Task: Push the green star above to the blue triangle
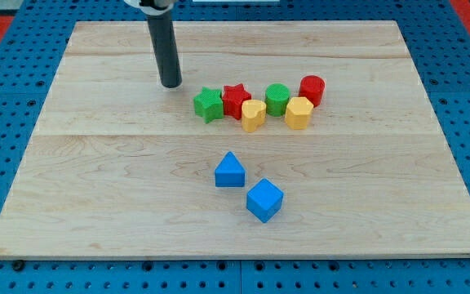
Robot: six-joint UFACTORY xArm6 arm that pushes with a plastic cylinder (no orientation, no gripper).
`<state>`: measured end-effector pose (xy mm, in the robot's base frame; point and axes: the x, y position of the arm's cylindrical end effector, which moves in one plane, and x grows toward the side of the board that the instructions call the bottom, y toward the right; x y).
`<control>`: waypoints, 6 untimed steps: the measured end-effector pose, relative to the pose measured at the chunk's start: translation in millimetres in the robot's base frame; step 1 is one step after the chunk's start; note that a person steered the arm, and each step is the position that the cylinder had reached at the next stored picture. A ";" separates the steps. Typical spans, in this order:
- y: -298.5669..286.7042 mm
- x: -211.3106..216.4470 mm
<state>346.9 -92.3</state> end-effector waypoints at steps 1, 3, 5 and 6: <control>28.1 16.6; 58.0 57.1; 65.0 94.9; 56.2 100.6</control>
